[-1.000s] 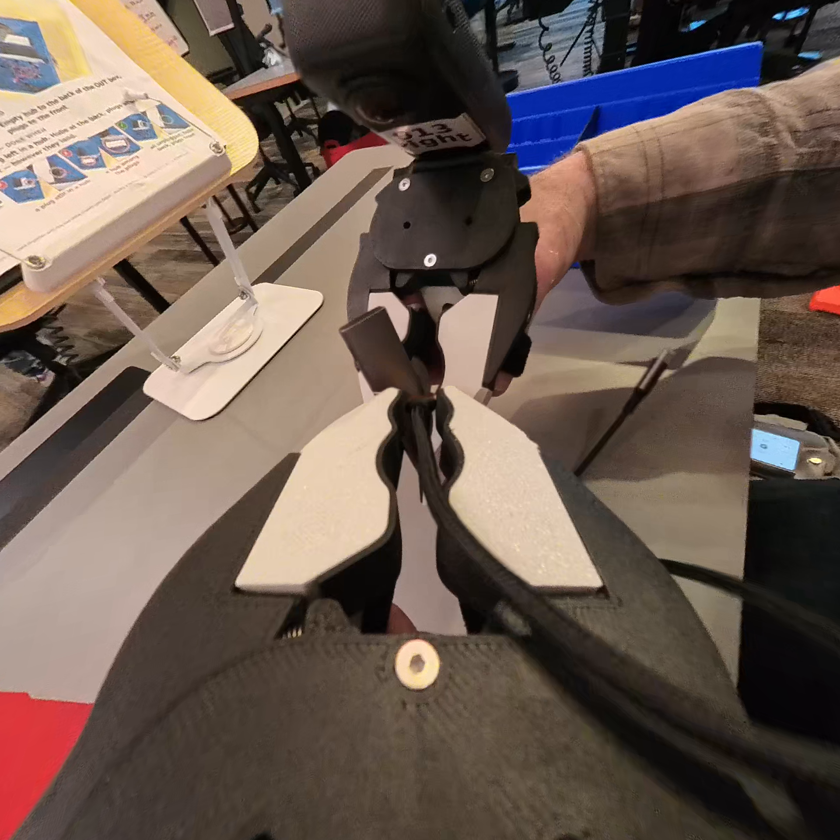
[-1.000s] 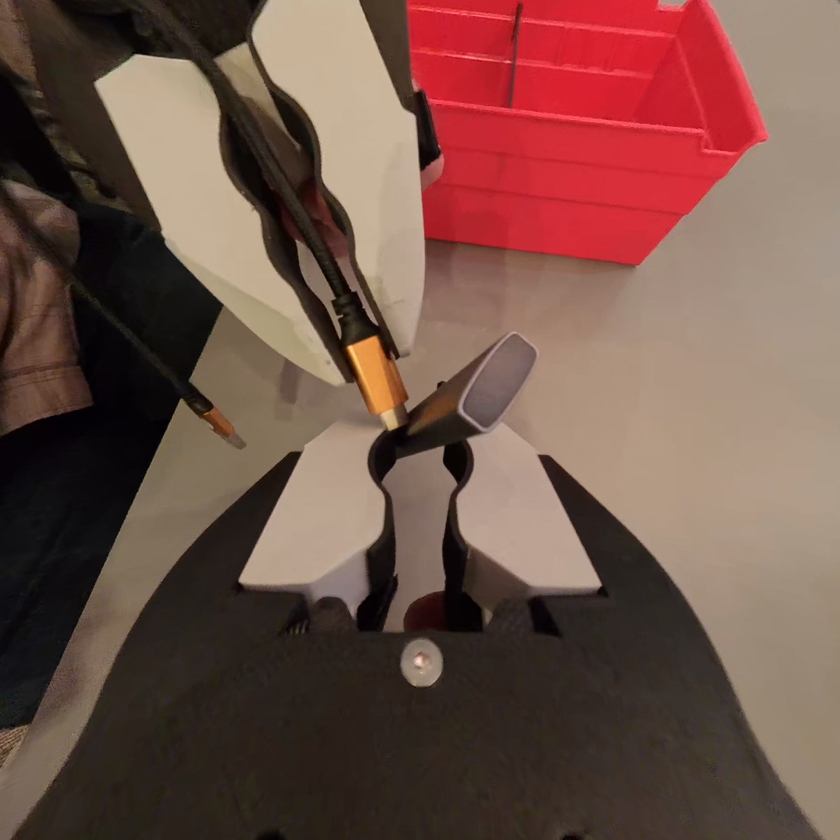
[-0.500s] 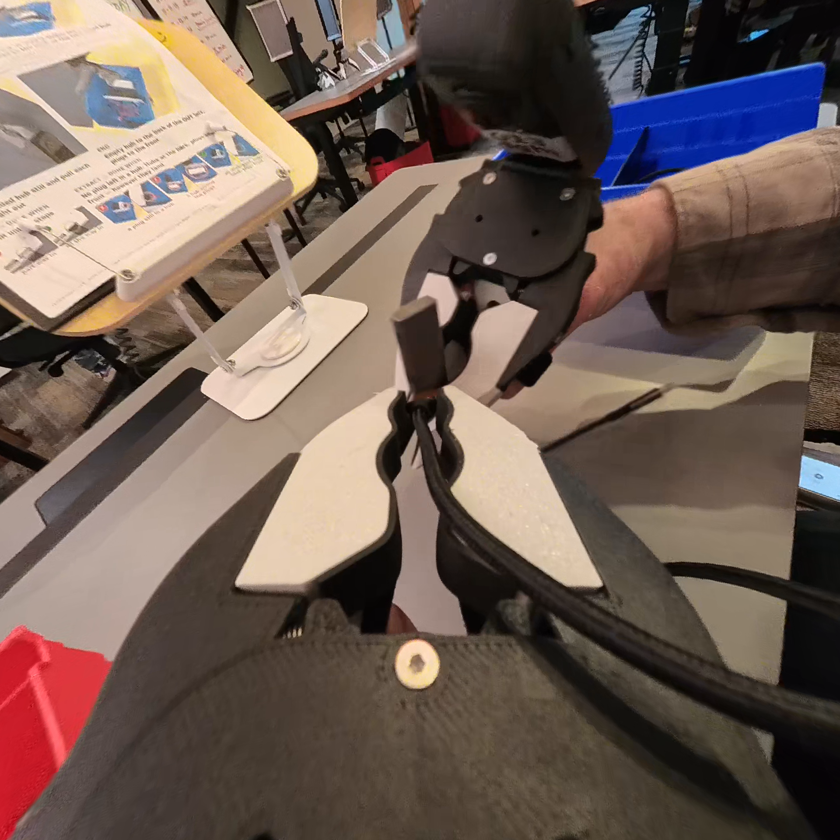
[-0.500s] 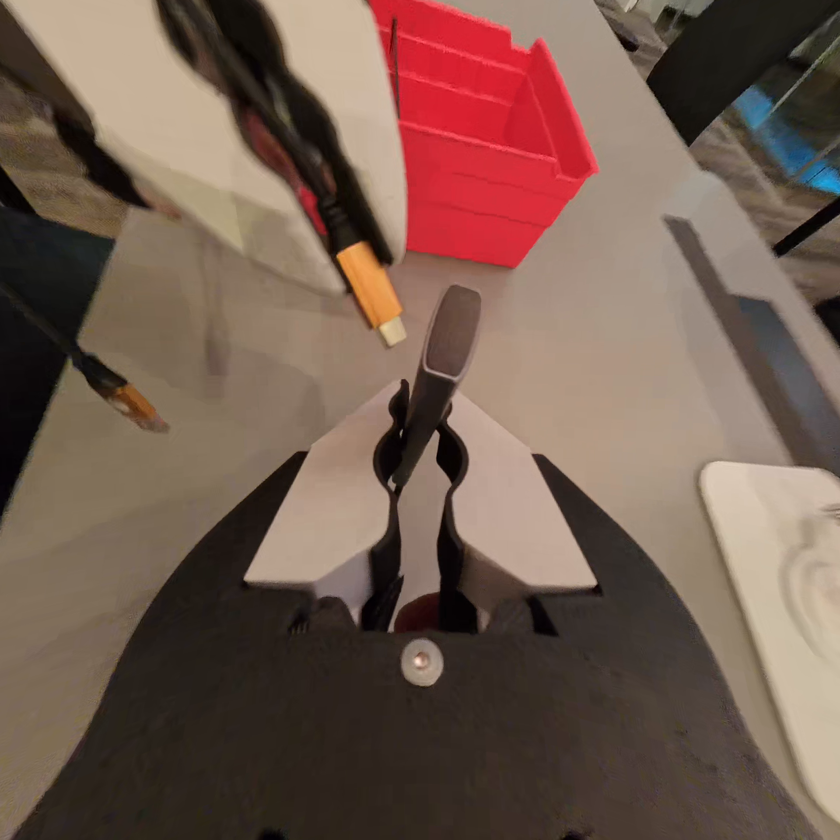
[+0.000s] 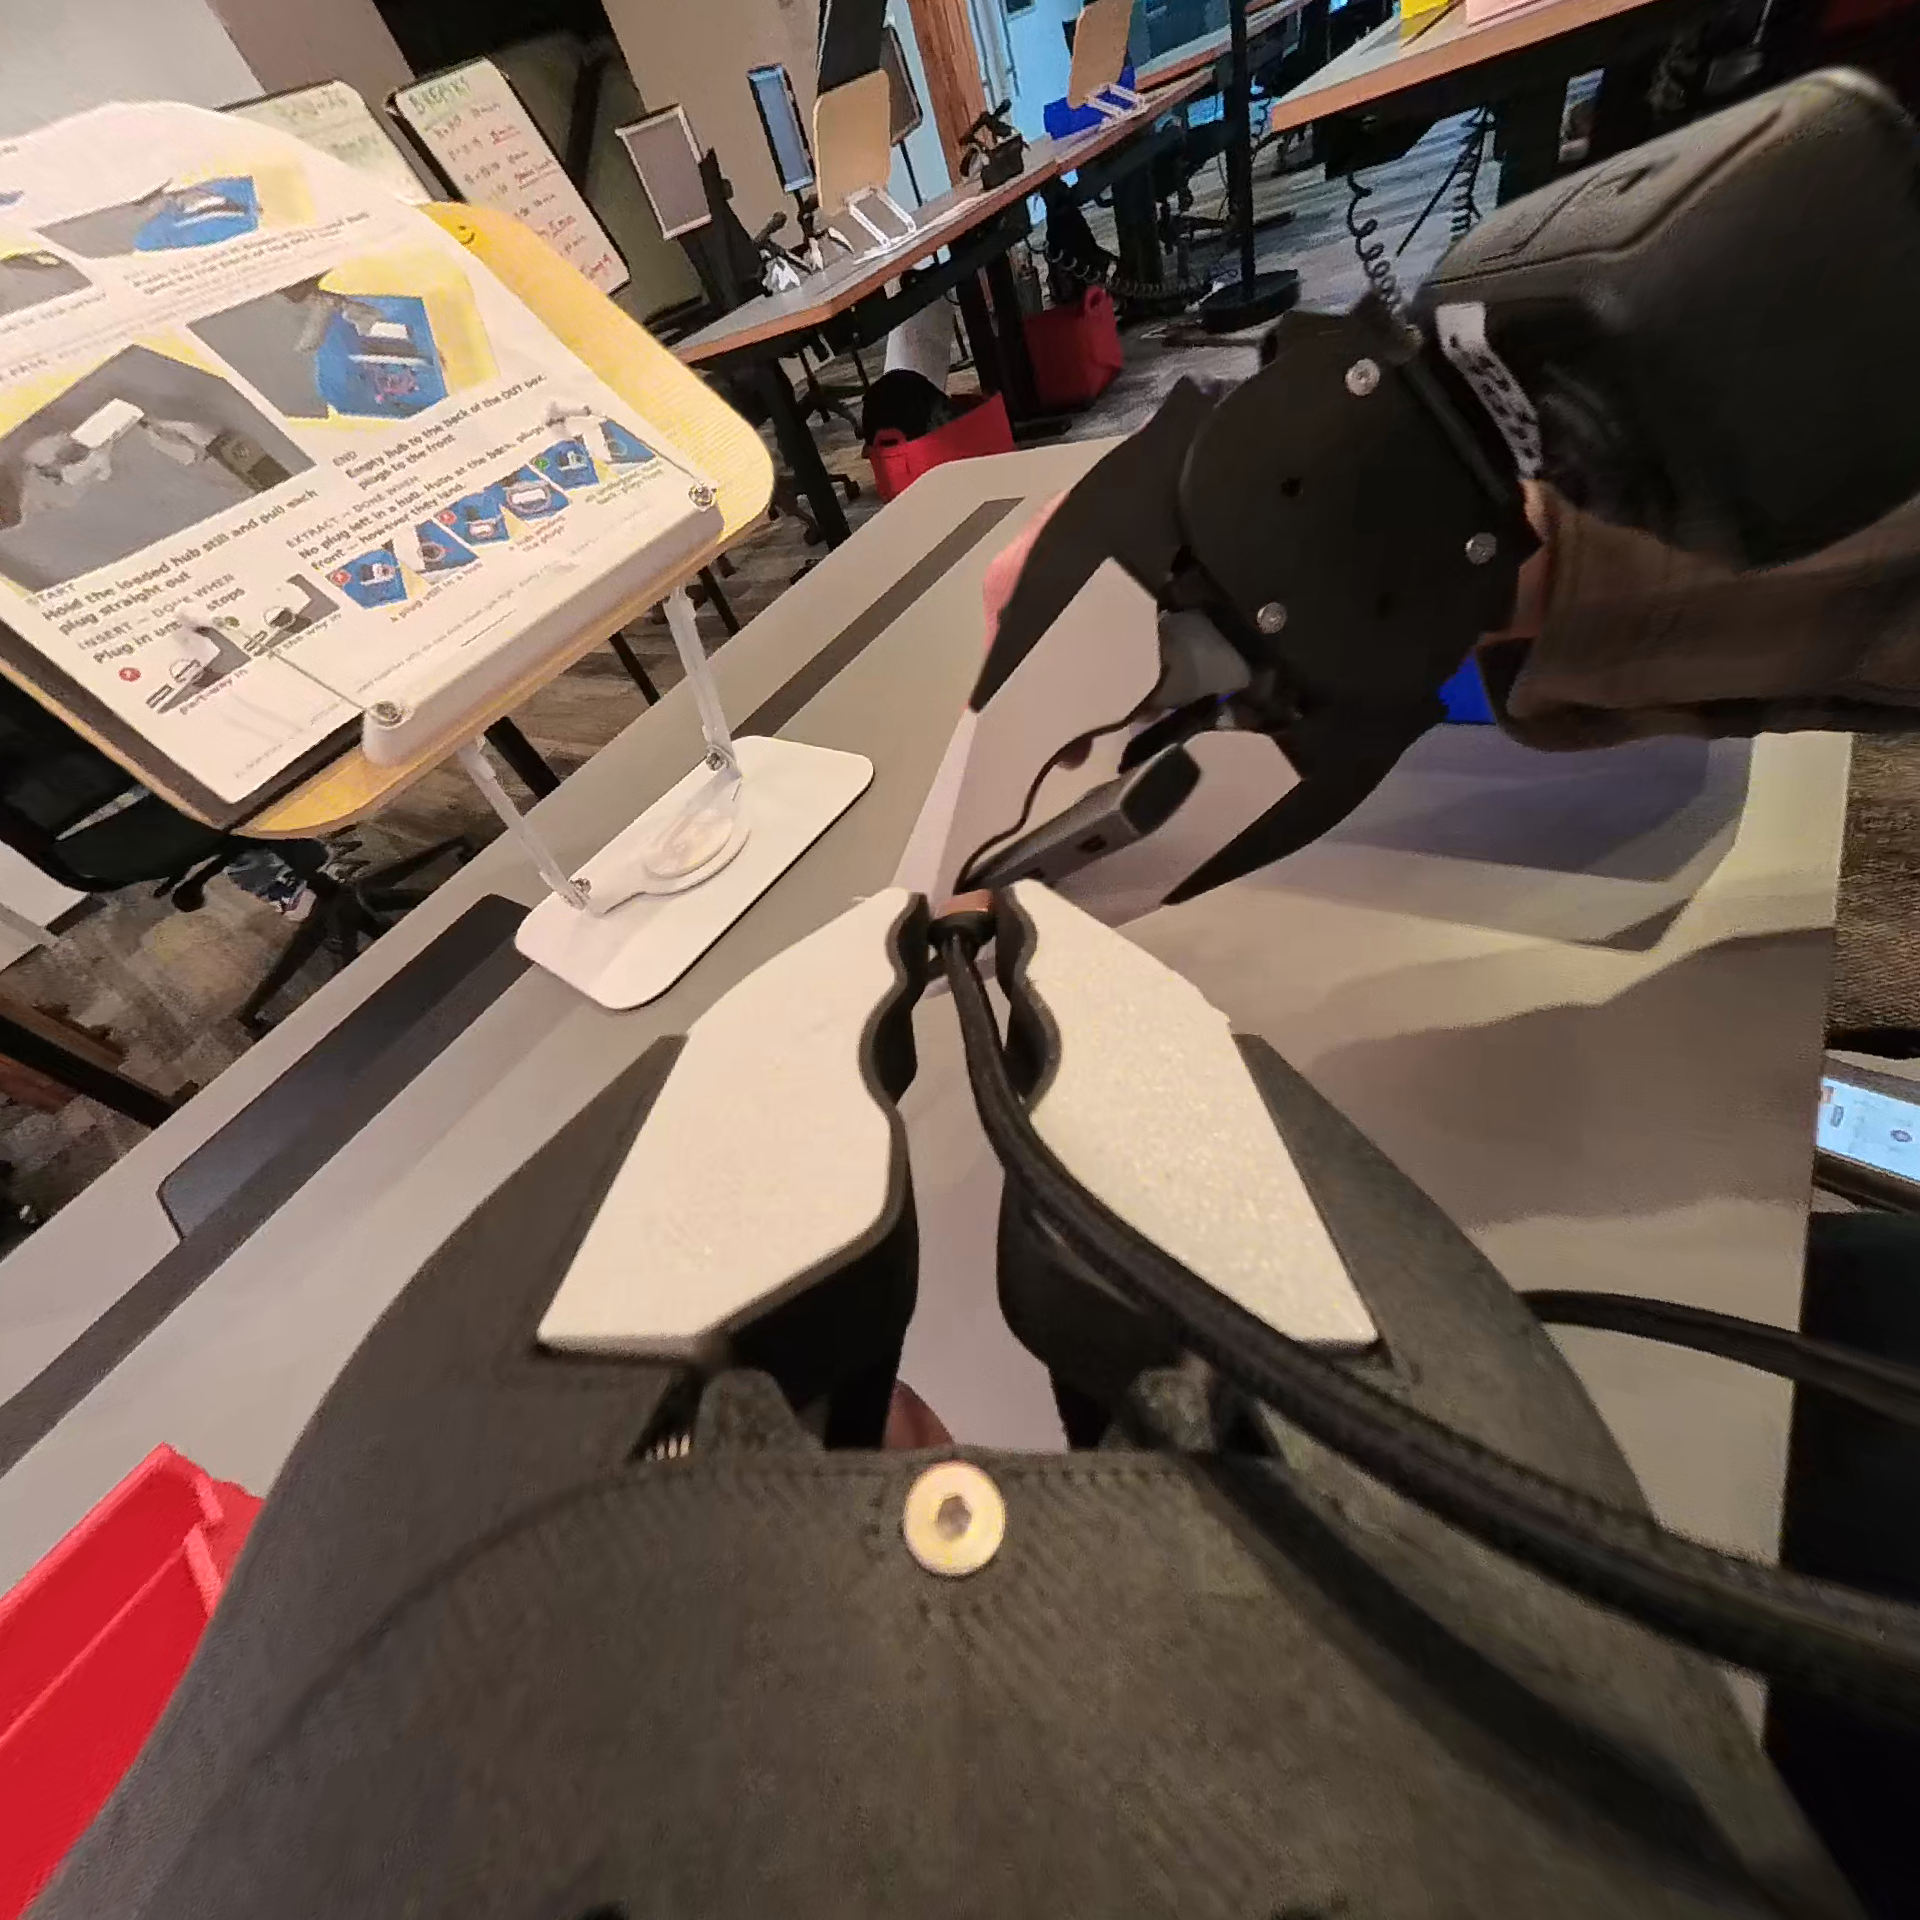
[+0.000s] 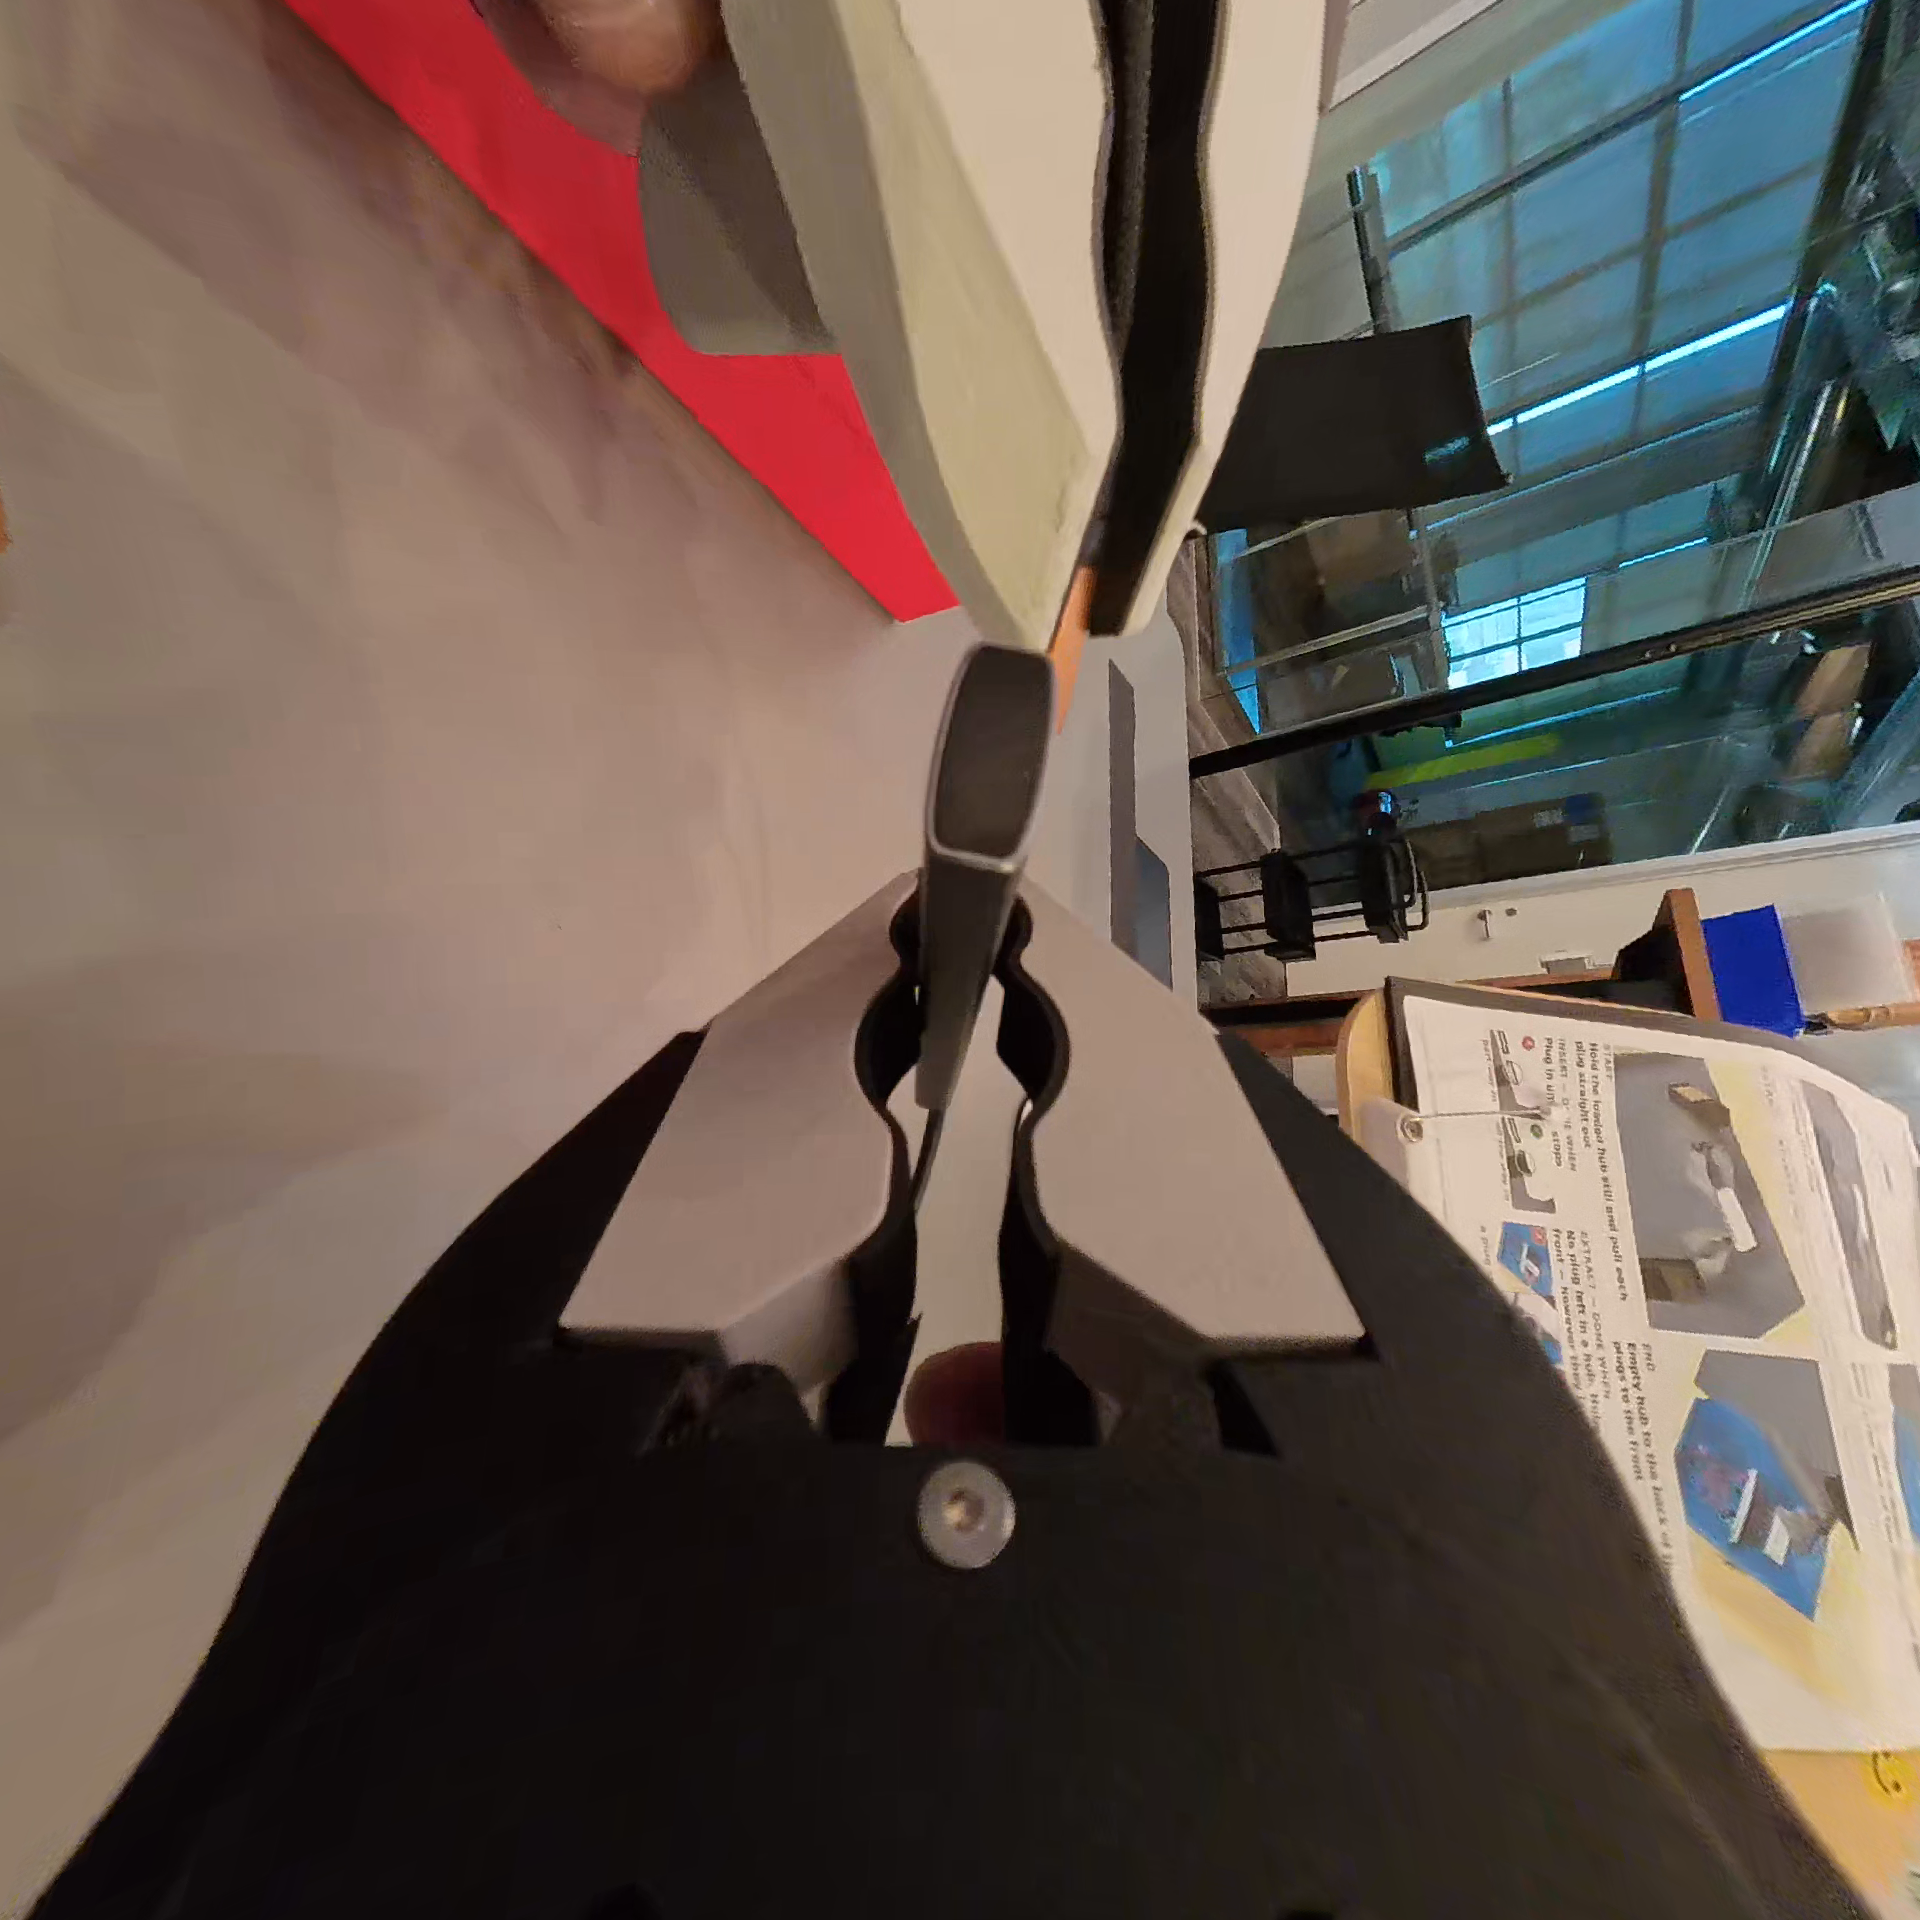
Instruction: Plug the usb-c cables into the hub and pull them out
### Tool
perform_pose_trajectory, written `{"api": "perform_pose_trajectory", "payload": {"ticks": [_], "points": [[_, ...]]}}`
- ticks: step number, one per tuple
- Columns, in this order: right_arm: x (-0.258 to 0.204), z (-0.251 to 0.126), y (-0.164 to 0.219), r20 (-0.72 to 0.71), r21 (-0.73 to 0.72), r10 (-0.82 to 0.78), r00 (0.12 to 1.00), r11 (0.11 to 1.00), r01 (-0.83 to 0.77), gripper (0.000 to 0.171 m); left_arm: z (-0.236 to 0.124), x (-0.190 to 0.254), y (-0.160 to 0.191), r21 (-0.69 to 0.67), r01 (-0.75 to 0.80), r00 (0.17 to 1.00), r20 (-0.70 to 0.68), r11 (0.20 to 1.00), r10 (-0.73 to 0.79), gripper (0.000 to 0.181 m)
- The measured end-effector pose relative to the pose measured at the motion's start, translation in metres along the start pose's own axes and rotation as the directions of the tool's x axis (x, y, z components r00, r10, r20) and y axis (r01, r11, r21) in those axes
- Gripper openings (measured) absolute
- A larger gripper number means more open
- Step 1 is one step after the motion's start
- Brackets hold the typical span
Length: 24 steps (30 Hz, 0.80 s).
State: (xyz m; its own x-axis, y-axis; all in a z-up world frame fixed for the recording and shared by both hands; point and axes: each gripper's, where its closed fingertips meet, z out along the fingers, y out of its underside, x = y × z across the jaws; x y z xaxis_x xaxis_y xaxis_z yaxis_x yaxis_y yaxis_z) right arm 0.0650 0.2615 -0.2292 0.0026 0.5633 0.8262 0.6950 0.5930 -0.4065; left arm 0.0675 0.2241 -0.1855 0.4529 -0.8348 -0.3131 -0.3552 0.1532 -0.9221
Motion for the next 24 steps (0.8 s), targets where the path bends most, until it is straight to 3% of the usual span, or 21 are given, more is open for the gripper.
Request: {"api": "perform_pose_trajectory", "payload": {"ticks": [10, 17, 24], "points": [[-0.003, 0.010, -0.003, 0.001, -0.069, -0.015, 1.000, 0.998, 0.015, 0.006, 0.011, 0.026, 0.001, -0.025, -0.066, 0.998, -0.004, 0.998, 0.066, 0.011], [0.001, 0.009, -0.005, -0.013, -0.057, 0.014, 1.000, 0.998, -0.015, 0.007, -0.002, 0.005, -0.004, 0.018, 0.000, 1.000, 0.011, 1.000, -0.001, 0.011], [-0.007, 0.017, -0.009, 0.006, -0.074, -0.027, 1.000, 0.997, 0.028, 0.006, 0.004, 0.016, -0.008, 0.034, 0.018, 1.000, -0.017, 0.999, -0.018, 0.011]]}}
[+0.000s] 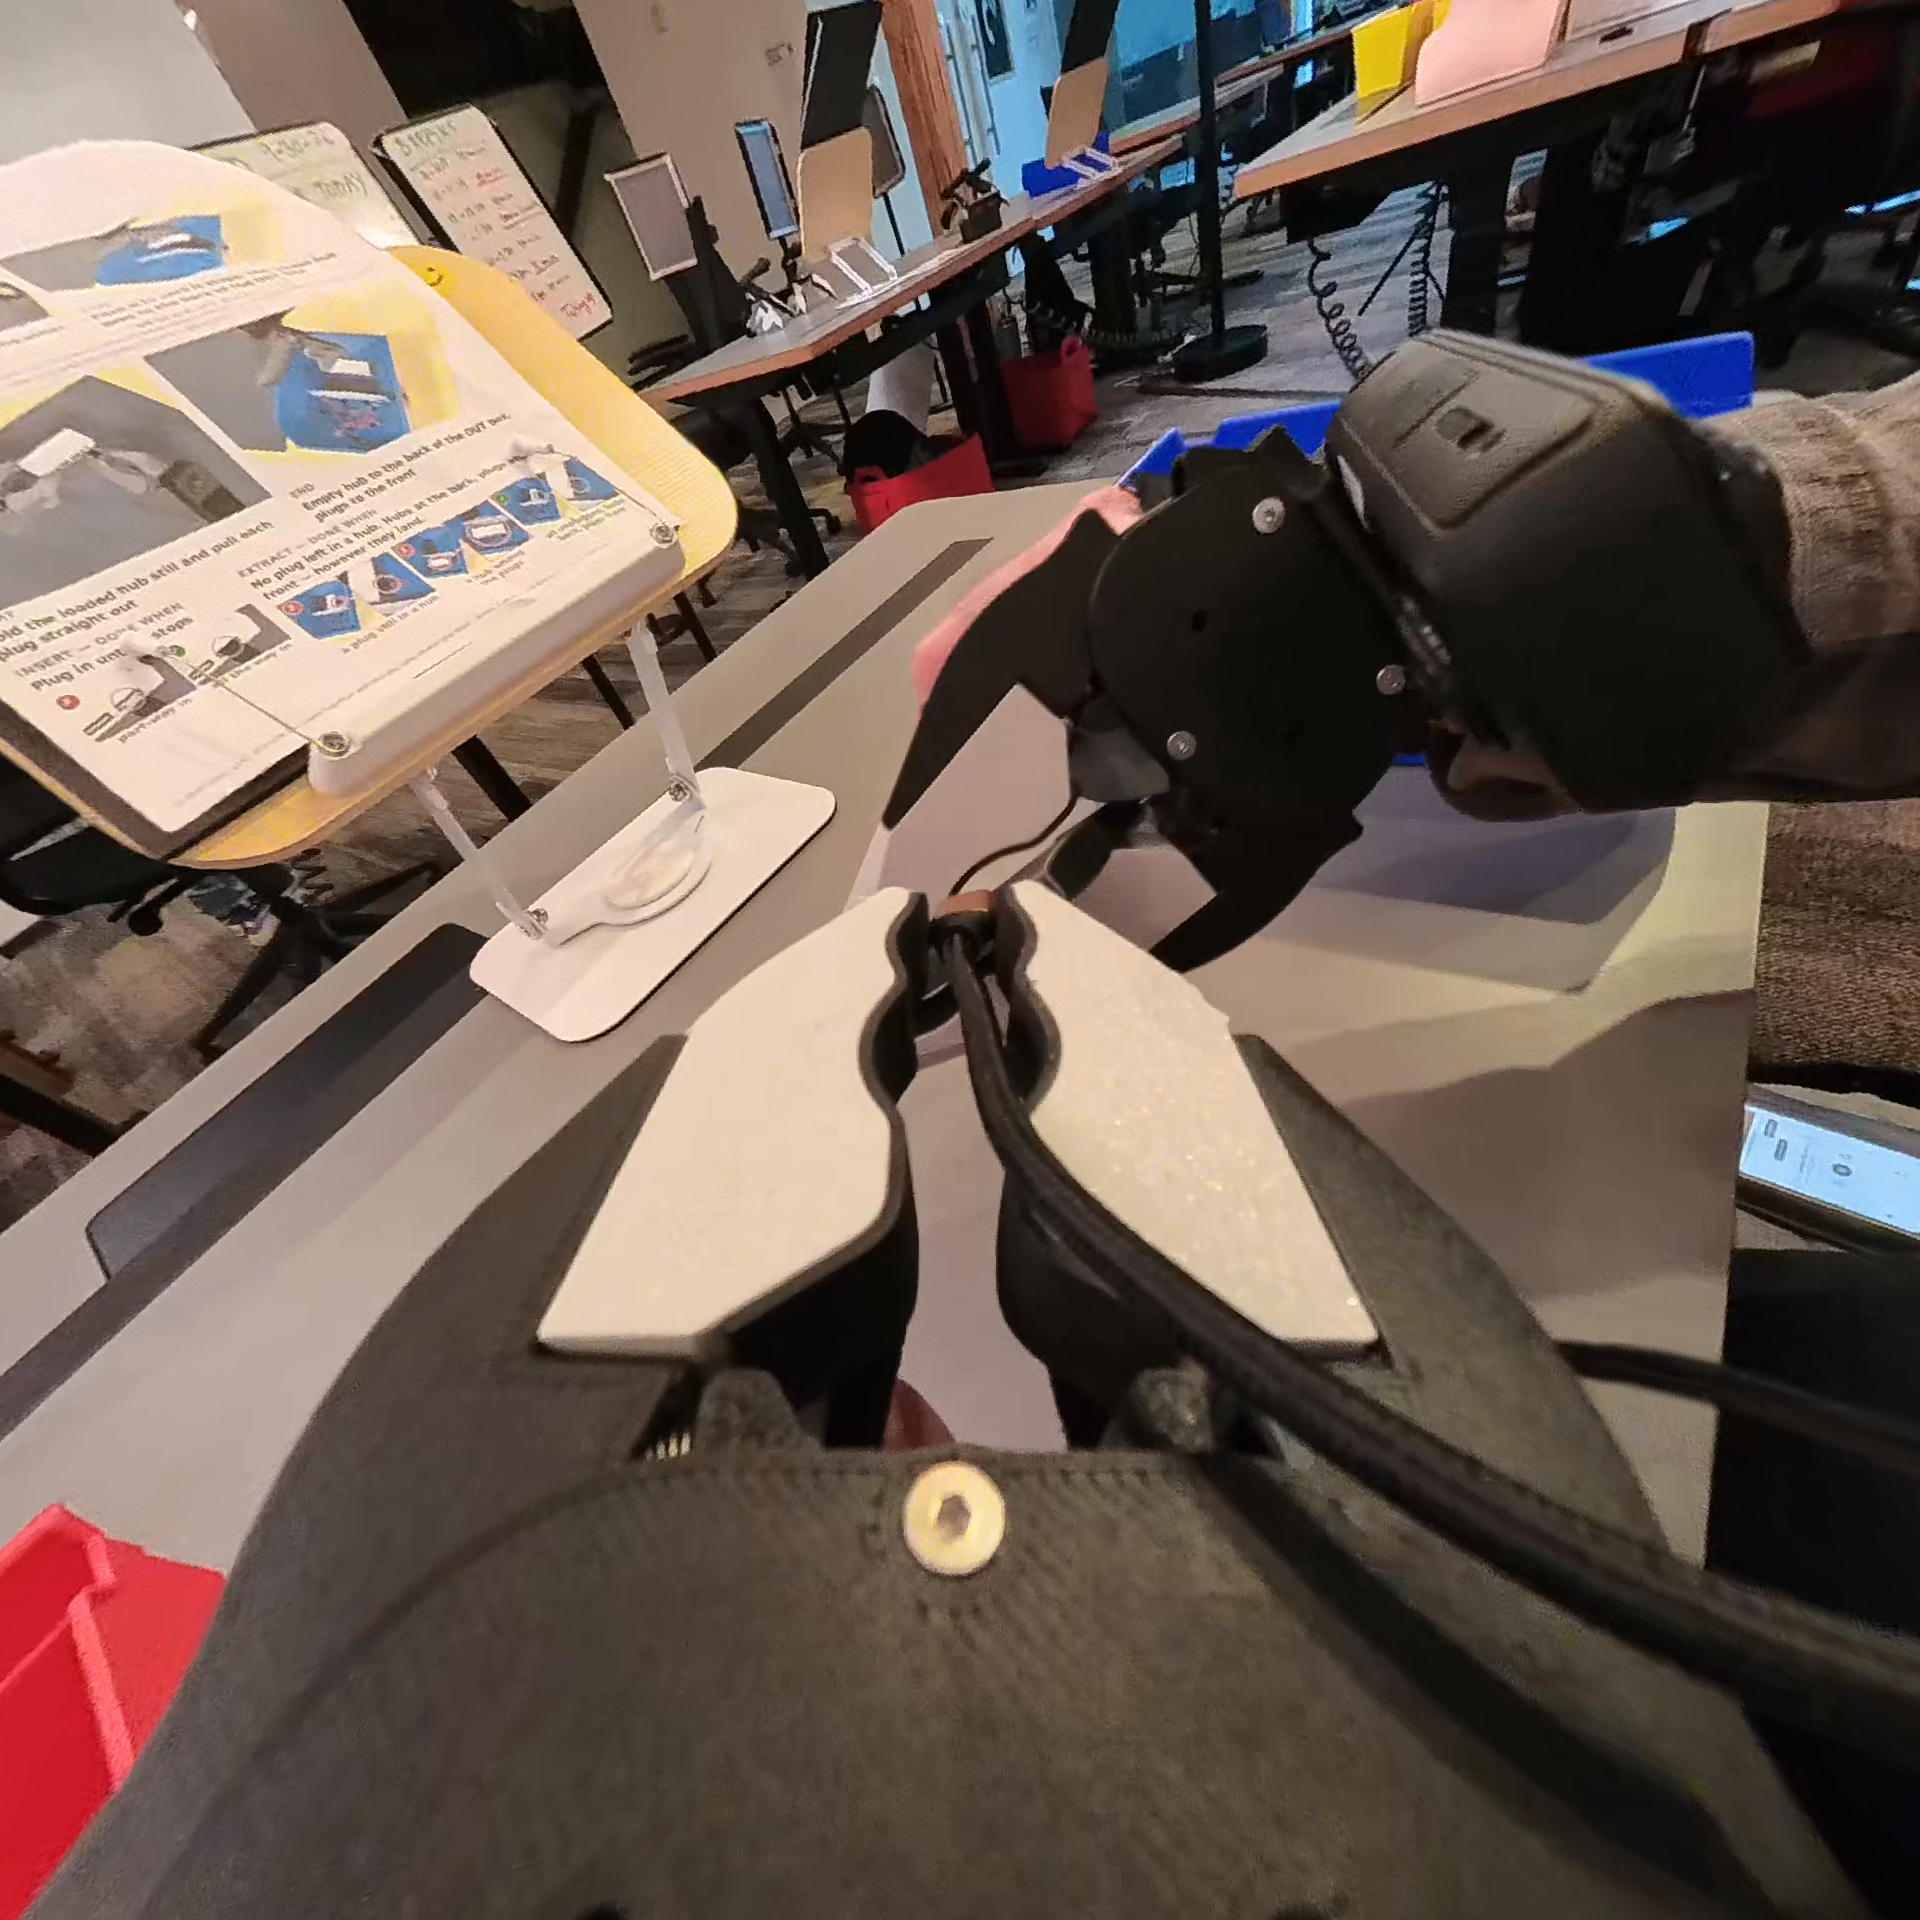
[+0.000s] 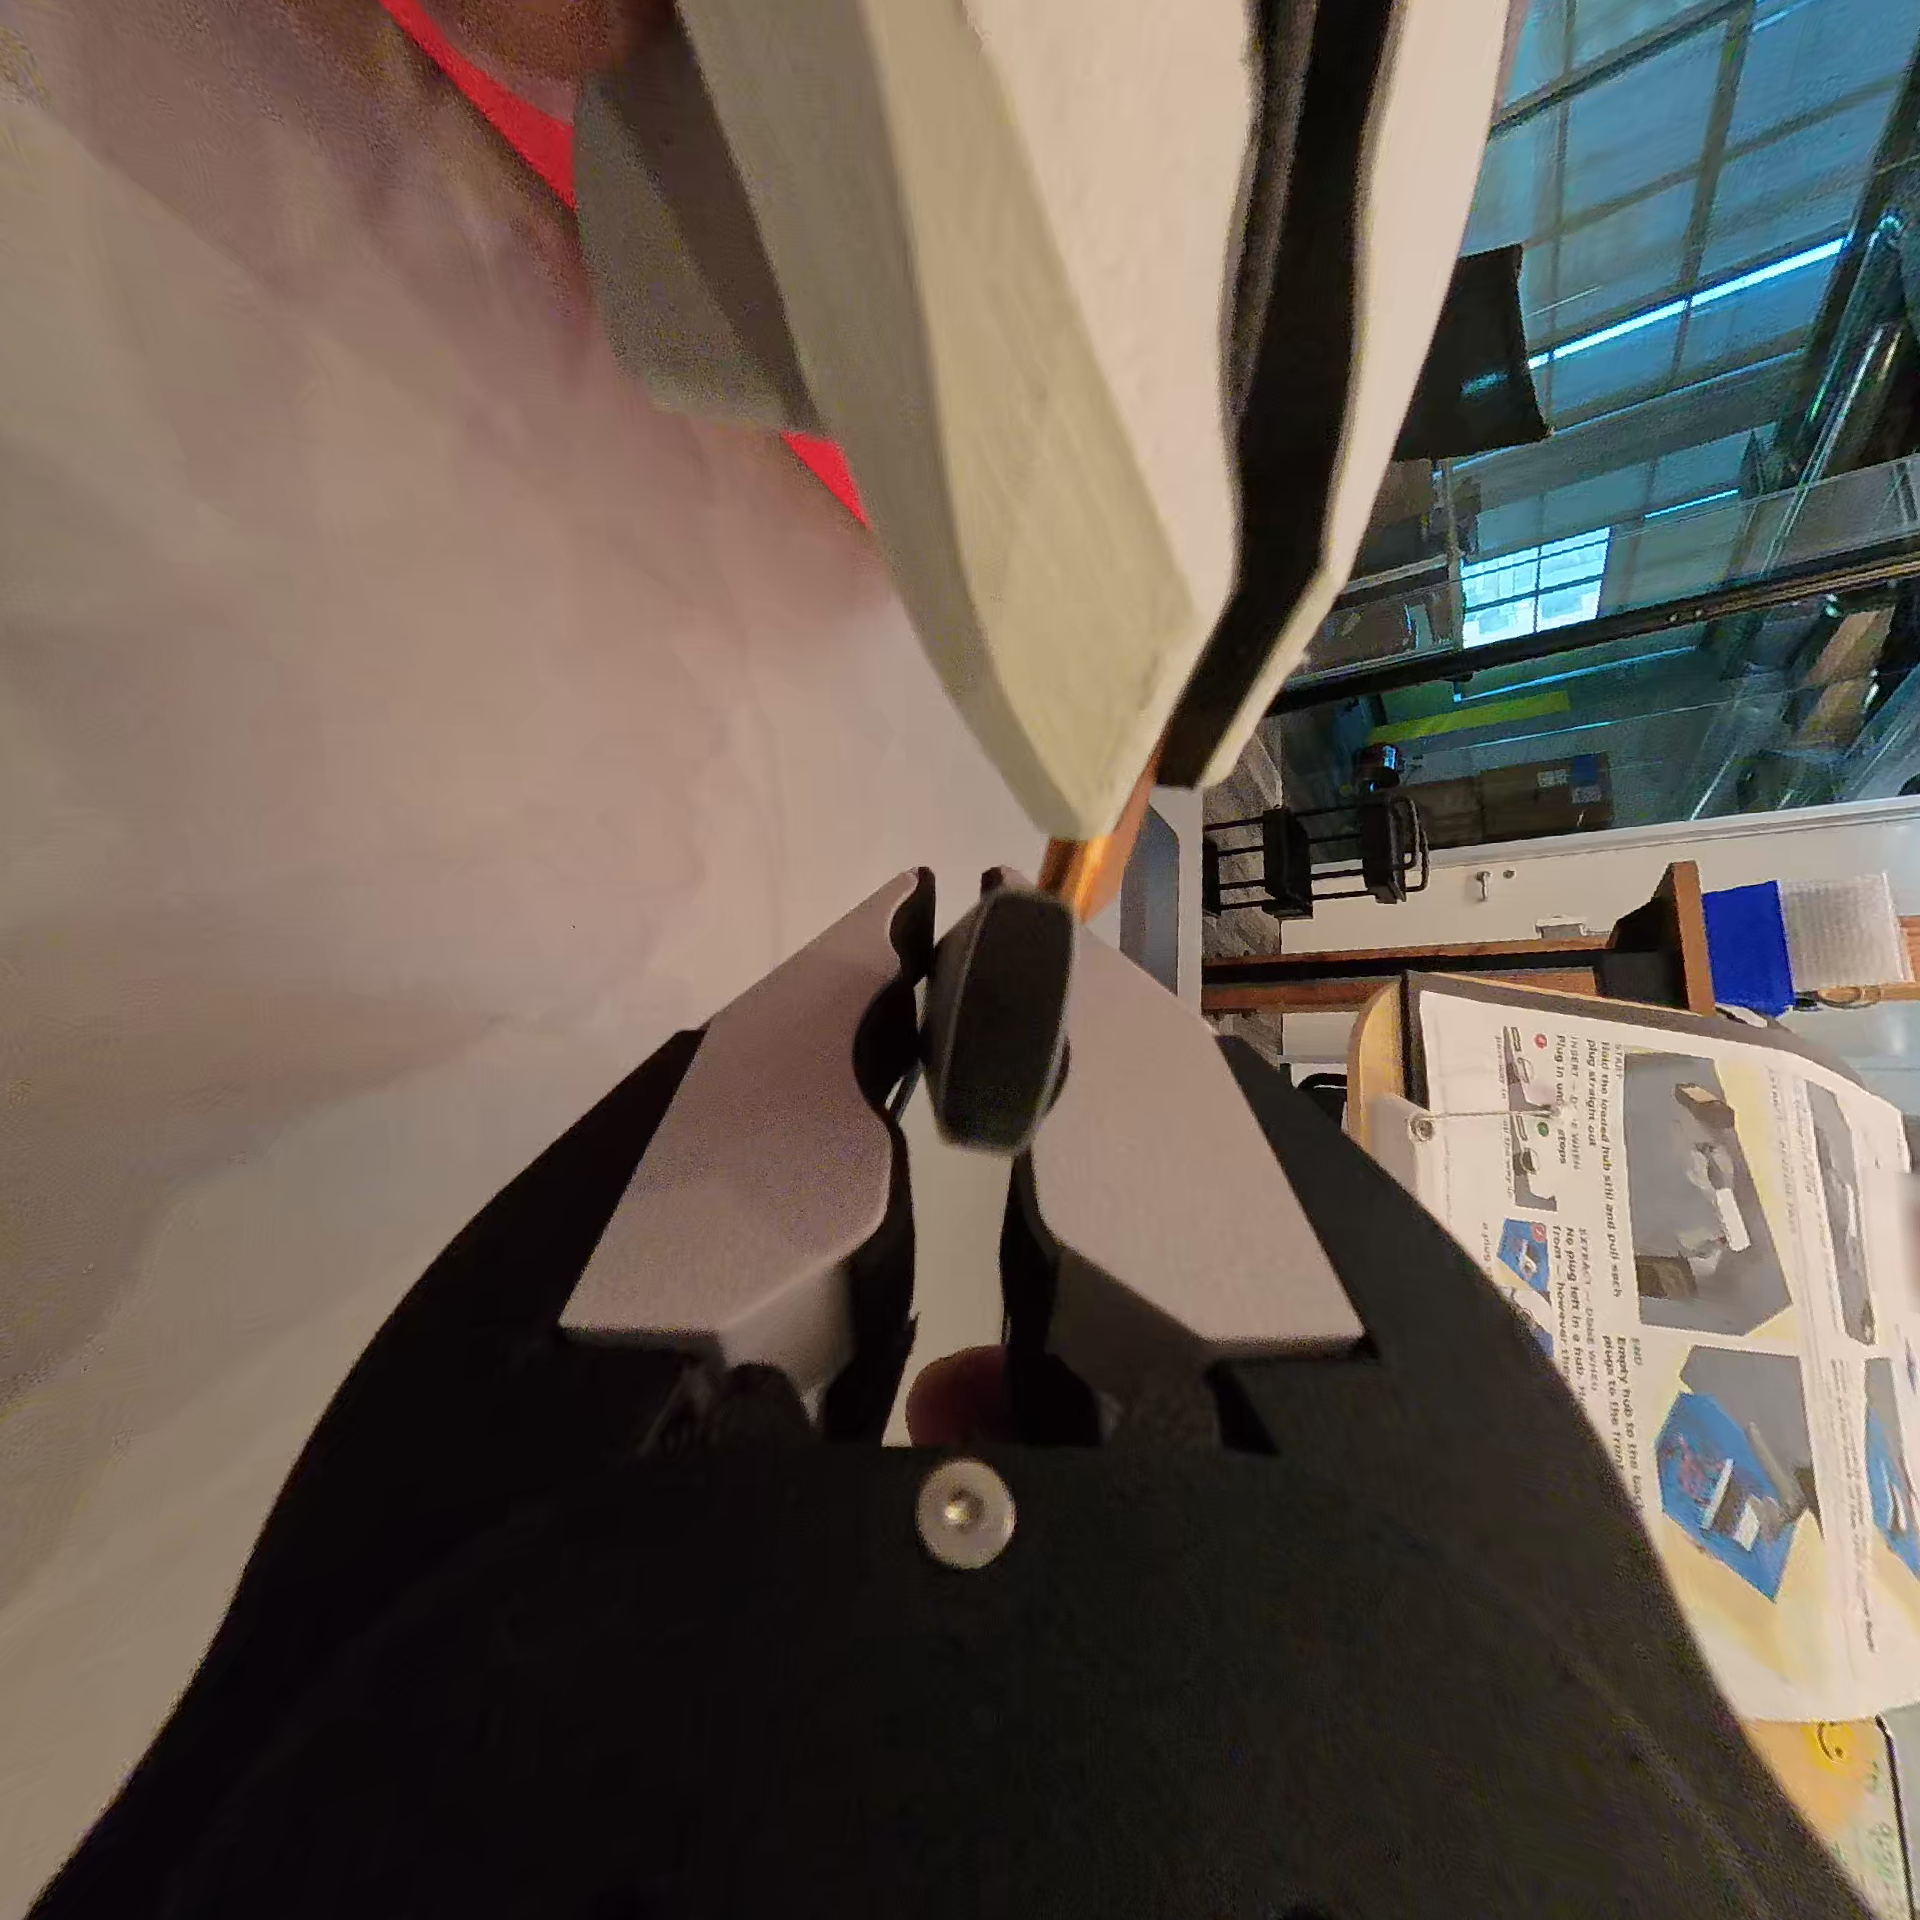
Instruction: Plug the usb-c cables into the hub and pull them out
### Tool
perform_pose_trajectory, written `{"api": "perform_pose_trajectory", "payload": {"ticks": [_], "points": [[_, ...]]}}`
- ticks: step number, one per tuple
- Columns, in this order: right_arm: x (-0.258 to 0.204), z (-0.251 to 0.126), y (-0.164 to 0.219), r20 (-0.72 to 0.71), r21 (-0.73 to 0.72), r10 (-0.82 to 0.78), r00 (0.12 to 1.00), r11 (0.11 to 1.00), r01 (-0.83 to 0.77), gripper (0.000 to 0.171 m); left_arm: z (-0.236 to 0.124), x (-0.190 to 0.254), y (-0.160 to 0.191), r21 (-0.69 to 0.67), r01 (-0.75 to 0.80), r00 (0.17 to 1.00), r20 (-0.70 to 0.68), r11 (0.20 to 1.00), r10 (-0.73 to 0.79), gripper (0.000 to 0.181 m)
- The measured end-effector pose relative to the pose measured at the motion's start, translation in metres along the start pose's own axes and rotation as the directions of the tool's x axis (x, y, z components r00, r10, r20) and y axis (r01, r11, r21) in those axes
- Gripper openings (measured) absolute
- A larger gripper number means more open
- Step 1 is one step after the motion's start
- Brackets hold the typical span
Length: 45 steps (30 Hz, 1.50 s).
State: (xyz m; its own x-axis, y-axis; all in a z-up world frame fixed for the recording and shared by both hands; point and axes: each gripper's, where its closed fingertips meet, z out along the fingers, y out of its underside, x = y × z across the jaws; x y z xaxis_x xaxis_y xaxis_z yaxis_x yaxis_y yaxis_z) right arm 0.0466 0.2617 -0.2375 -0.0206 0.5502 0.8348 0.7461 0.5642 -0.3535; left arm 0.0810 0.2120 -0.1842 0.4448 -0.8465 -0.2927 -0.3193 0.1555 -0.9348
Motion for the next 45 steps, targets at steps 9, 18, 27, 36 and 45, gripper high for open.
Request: {"api": "perform_pose_trajectory", "payload": {"ticks": [9, 18, 27, 36, 45], "points": [[-0.005, 0.008, -0.001, -0.006, -0.052, 0.023, 1.000, 0.998, -0.023, 0.005, 0.008, 0.005, 0.006, -0.029, -0.017, 0.999, 0.050, 0.999, 0.018, 0.011], [0.006, 0.008, 0.018, -0.099, -0.169, 0.020, 0.995, 0.985, -0.037, 0.006, 0.010, 0.002, 0.008, -0.048, -0.023, 0.995, 0.095, 0.999, 0.027, 0.011], [0.030, -0.009, 0.018, -0.171, -0.099, -0.044, 0.984, 0.995, 0.028, 0.006, 0.000, -0.013, 0.006, -0.012, 0.020, 0.998, 0.058, 1.000, -0.019, 0.012], [0.048, -0.023, 0.009, -0.206, 0.074, 0.070, 0.976, 0.996, -0.055, 0.006, -0.007, -0.012, -0.009, 0.052, 0.065, 0.998, 0.012, 0.996, -0.066, 0.012], [0.051, -0.025, 0.012, -0.232, 0.010, -0.048, 0.972, 0.999, 0.052, 0.006, -0.012, -0.017, -0.018, 0.086, 0.078, 0.997, 0.008, 0.993, -0.079, 0.012]]}}
